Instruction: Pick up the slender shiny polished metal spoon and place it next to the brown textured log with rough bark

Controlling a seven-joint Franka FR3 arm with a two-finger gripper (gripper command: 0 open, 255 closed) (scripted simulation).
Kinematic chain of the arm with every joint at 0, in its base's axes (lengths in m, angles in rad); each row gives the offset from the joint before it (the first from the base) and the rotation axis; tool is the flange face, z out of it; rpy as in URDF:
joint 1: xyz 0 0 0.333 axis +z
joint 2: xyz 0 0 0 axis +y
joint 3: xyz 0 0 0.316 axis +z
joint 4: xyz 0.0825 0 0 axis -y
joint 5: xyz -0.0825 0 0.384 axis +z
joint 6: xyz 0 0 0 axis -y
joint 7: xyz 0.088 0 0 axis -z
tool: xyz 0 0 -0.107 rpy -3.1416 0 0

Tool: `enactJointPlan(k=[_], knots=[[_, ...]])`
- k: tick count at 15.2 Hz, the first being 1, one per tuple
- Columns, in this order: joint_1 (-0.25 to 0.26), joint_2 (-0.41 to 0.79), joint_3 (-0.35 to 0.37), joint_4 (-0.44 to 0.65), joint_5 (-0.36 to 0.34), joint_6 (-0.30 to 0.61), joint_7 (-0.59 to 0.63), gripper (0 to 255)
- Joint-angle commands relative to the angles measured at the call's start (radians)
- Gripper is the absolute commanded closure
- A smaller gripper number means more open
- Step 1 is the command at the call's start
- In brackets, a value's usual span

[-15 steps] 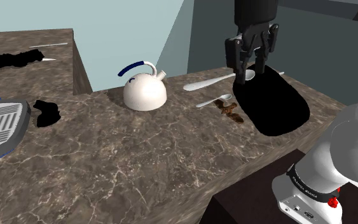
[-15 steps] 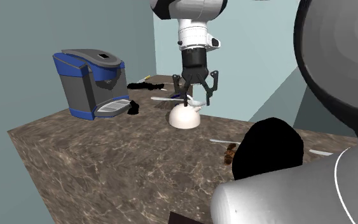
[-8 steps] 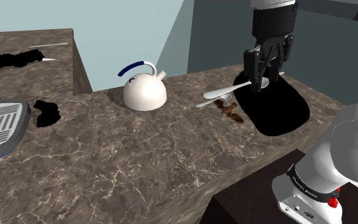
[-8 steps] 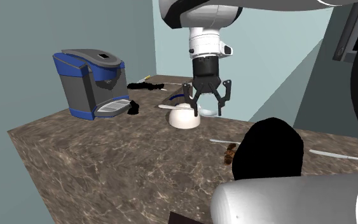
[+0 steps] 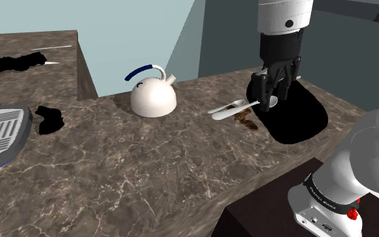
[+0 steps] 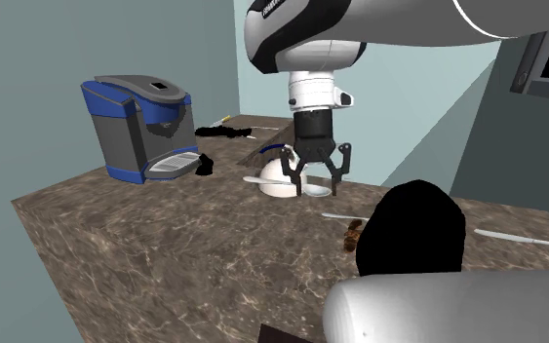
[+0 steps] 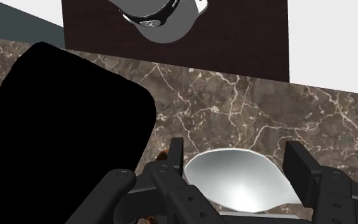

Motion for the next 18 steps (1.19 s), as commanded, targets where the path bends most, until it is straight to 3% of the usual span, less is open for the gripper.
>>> enactJointPlan(k=[1,18], knots=[[0.001,-0.006,0.002,-0.032,0.002,0.026,-0.003,255],[0.012,0.011,0.038,-0.249,0.032,0.260,-0.004,255]])
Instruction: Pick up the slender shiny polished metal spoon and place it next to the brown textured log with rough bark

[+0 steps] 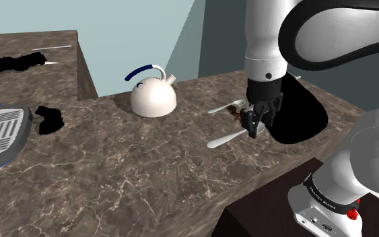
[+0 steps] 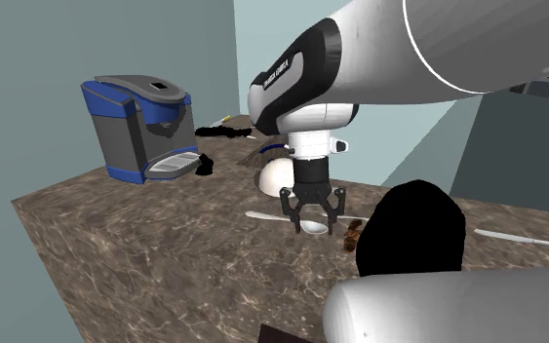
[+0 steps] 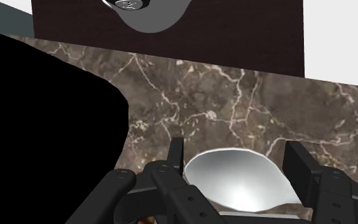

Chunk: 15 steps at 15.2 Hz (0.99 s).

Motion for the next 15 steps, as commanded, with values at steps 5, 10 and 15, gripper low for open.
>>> enactJointPlan(k=[5,10,15], knots=[[0.003,0.023,0.016,-0.063,0.012,0.087,0.001,255],[0.005,0.054,0.030,-0.113,0.022,0.167,0.002,255],[0.005,0.094,0.045,-0.157,0.031,0.252,0.003,255]])
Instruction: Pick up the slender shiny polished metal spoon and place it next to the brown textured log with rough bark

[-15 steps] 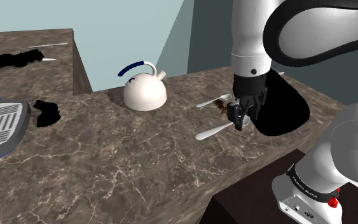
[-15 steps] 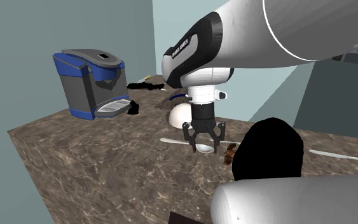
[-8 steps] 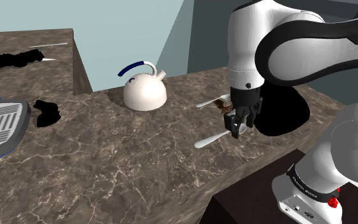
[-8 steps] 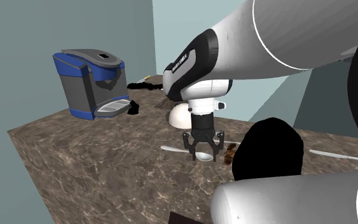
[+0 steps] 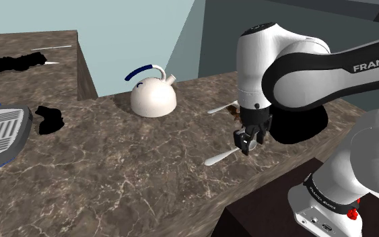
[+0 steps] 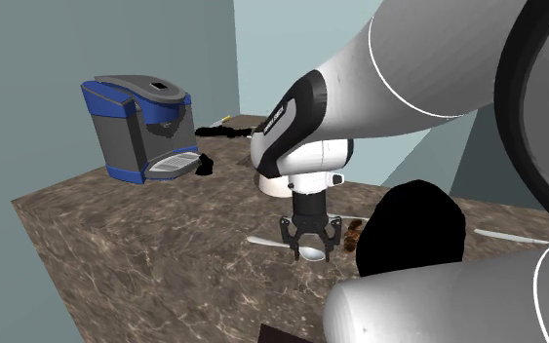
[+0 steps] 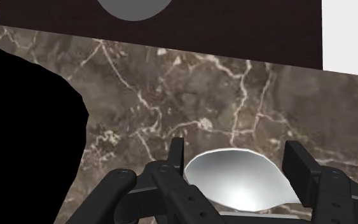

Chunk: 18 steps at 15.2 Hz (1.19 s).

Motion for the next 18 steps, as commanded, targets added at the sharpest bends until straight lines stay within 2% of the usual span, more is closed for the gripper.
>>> enactJointPlan(k=[1,9,10,15,18], knots=[[0.000,0.021,0.008,-0.013,0.004,0.035,0.003,255],[0.000,0.029,0.010,-0.020,0.006,0.049,0.003,255],[0.000,0.029,0.010,-0.020,0.006,0.049,0.003,0],[0.000,0.029,0.010,-0.020,0.006,0.049,0.003,0],[-0.009,0.008,-0.007,0.070,-0.013,-0.061,0.005,0]])
